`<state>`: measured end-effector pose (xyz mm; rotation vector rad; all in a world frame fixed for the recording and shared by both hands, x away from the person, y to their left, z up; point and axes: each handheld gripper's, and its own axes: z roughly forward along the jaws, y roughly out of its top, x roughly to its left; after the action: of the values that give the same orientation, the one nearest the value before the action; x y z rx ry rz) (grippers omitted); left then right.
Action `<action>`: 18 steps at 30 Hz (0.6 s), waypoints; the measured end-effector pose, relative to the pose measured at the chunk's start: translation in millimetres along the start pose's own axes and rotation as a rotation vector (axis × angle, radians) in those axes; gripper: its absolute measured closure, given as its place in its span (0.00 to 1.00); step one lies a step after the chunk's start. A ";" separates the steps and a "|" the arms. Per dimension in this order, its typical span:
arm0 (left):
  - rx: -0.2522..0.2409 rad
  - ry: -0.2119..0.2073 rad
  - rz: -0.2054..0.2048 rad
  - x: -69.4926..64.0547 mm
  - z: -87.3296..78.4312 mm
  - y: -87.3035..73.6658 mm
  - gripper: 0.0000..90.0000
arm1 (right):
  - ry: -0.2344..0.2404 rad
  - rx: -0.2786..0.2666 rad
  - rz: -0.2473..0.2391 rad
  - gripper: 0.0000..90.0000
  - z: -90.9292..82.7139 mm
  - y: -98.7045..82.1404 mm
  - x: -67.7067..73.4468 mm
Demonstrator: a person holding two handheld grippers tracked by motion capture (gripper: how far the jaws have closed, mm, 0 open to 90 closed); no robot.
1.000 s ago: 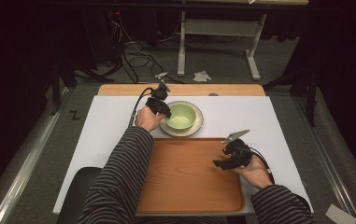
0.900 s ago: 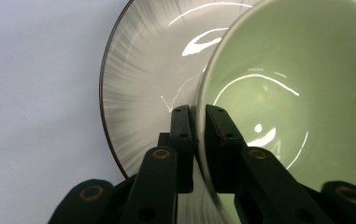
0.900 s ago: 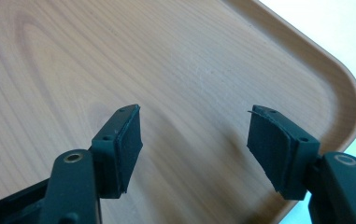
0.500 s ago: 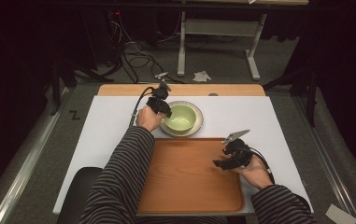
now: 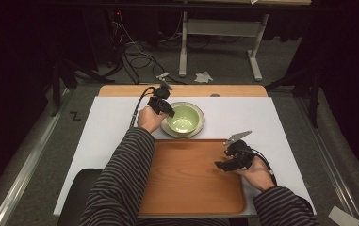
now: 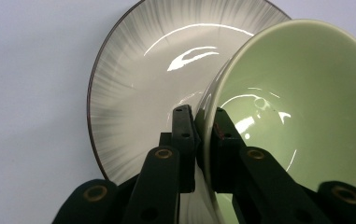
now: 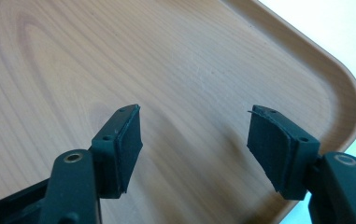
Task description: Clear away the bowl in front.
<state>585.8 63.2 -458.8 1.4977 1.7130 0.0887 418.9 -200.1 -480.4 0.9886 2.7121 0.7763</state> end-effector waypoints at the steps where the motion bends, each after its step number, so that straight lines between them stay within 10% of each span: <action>1: -0.004 -0.004 -0.002 -0.4 -1.4 1.2 0.93 | -0.001 0.004 -0.006 0.41 0.2 -0.1 -0.6; 18: -0.021 -0.058 0.022 -13.3 -25.7 2.7 0.93 | -0.004 0.002 0.000 0.41 -0.6 0.0 0.2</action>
<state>571.3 64.3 -433.6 1.4900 1.6446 0.0745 418.6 -200.3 -479.9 0.9902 2.7100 0.7709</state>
